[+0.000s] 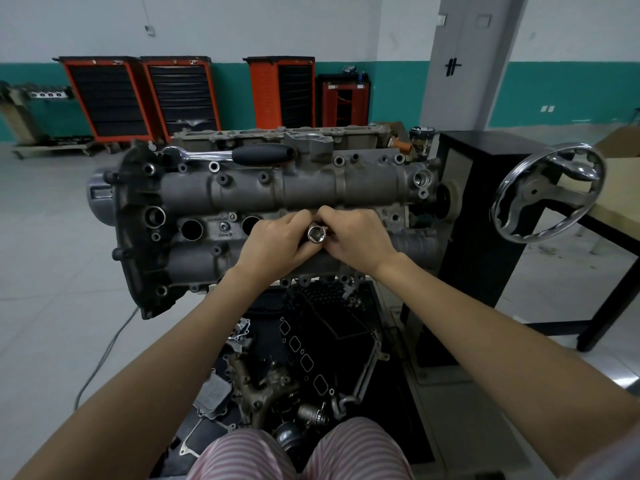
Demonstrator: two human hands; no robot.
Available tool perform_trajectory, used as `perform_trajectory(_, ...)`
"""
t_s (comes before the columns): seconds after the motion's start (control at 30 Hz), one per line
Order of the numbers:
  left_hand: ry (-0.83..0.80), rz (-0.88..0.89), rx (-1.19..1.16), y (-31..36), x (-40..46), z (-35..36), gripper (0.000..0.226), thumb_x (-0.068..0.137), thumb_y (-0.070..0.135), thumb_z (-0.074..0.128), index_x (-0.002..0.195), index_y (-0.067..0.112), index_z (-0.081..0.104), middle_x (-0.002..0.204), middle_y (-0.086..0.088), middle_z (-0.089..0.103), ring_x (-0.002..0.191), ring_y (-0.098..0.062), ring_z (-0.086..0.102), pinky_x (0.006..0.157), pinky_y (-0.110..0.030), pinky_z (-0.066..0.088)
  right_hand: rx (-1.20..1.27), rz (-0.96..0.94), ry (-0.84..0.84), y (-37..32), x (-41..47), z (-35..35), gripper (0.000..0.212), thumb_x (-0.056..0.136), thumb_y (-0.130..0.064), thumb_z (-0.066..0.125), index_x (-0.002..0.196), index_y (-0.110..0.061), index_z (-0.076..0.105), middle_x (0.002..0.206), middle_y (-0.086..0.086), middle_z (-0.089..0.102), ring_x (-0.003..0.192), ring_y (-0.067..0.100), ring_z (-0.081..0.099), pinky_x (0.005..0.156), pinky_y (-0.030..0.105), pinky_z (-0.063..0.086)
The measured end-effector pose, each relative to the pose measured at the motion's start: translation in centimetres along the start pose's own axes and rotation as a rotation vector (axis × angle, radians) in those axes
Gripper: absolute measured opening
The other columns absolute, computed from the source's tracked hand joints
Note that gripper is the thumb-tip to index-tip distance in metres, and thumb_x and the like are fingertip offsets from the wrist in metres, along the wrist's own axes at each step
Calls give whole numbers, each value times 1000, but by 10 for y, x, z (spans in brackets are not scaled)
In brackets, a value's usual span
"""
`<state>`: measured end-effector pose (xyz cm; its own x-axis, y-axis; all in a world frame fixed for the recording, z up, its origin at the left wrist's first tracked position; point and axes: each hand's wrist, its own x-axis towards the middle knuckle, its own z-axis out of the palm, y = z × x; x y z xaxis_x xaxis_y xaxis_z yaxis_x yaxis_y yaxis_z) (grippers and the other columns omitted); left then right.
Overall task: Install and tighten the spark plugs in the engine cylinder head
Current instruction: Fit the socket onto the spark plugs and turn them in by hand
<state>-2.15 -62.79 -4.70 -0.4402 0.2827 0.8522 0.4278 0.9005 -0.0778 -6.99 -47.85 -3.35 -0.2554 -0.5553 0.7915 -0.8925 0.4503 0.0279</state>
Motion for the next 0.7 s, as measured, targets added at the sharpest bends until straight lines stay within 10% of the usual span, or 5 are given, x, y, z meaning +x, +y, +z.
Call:
perform_trajectory(0.3,5,27,-63,4,1,-4,16,79,22,45,78,8,38,59,-13,49,37,-29,46,34,-24,33,-24,-32,-36,0,-1,1,32,72,-17,70,100,-2,64,70,7,68,59,30,64,44,35,46)
perform_trajectory(0.7,38,9,2,-3,-1,2,36,84,31,55,60,4,50,53,-6,54,40,-27,50,36,-26,35,-27,-31,13,3,-1,2,18,69,-6,73,75,2,58,58,8,61,48,28,58,38,30,39)
